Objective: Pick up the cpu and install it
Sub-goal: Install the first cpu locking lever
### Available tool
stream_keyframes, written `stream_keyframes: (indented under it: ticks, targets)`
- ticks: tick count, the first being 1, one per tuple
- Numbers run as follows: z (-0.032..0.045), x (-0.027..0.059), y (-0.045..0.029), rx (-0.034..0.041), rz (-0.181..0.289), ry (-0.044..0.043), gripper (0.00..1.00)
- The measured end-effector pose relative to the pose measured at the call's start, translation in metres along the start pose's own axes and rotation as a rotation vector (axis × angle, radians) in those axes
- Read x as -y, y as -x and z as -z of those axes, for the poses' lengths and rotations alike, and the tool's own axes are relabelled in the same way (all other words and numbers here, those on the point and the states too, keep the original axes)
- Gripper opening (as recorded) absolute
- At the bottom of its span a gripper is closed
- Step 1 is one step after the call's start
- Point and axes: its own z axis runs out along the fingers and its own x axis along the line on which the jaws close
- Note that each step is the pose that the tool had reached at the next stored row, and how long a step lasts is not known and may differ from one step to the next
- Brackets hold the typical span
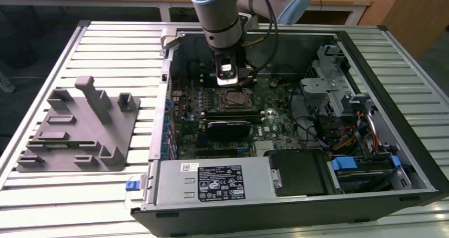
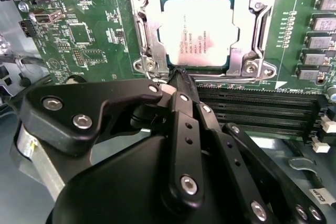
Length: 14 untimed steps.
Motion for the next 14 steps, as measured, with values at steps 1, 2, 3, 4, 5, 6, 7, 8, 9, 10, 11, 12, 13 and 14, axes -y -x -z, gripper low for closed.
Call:
stream_keyframes:
  ticks: [1,2,3,4,5,6,7,8,9,10,11,12,13,14]
  targets:
    - [0.0022,-0.0005,0.0004,0.0001,0.000,-0.0007,0.11]
    - [0.0052,-0.0010,0.0009,0.0002,0.000,-0.0020,0.11]
    - [0.0075,-0.0016,0.0013,0.0002,0.000,-0.0018,0.11]
    - [0.0100,-0.0022,0.0017,0.0003,0.000,-0.0018,0.11]
    - [0.0126,-0.0029,0.0021,0.0002,0.000,-0.0021,0.11]
    - [0.0151,-0.0035,0.0025,0.0002,0.000,-0.0020,0.11]
    - [0.0177,-0.0042,0.0030,0.0002,0.000,-0.0019,0.11]
    - [0.0204,-0.0049,0.0034,0.0002,0.000,-0.0021,0.11]
    - [0.0229,-0.0055,0.0038,0.0002,0.000,-0.0021,0.11]
    - [0.0253,-0.0062,0.0042,0.0002,0.000,-0.0021,0.11]
    - [0.0277,-0.0068,0.0046,0.0001,0.000,-0.0021,0.11]
    - [0.0299,-0.0074,0.0050,0.0002,0.000,-0.0021,0.11]
    - [0.0320,-0.0079,0.0054,0.0002,0.000,-0.0020,0.11]
    - [0.0331,-0.0082,0.0055,0.0002,0.000,-0.0020,0.11]
